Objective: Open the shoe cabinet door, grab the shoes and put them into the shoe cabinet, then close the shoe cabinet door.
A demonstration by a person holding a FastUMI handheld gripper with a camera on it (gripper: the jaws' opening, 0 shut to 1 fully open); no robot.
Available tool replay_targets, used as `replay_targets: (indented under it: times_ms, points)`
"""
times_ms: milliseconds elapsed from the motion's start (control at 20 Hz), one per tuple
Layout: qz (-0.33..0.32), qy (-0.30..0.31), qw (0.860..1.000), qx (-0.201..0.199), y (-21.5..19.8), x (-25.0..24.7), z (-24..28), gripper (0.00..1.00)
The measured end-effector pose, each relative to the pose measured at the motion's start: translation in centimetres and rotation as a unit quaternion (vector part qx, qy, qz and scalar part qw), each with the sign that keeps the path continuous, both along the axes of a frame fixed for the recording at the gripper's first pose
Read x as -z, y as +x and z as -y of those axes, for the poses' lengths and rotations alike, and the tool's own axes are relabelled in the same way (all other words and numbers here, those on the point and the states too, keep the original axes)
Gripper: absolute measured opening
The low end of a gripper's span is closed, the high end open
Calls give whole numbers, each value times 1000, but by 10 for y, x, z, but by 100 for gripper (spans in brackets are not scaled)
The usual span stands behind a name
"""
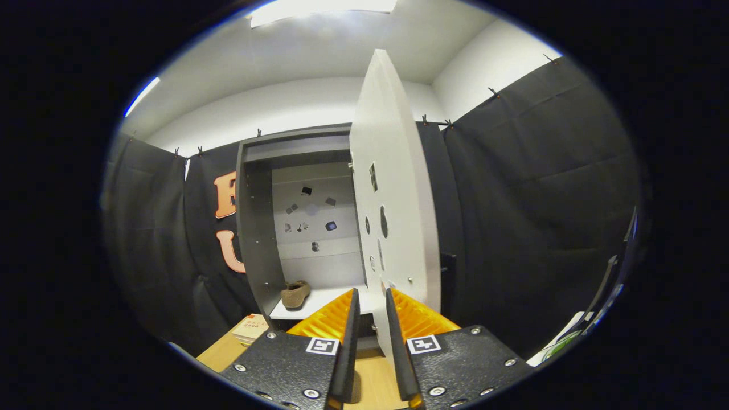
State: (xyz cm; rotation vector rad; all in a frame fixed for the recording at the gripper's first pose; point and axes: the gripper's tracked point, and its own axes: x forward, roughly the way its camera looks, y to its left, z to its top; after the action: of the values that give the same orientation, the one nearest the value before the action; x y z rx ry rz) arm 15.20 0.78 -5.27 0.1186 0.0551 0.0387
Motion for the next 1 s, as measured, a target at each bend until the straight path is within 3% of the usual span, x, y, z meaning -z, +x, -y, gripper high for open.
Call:
replay_targets:
  times_ms: [450,650,1000]
  points:
    - [-44,-21,998,-39,20,38,-97,74]
    - [-58,-21,997,-42,23,67,-125,80]
    - [-82,-21,995,-45,25,124,-150,82]
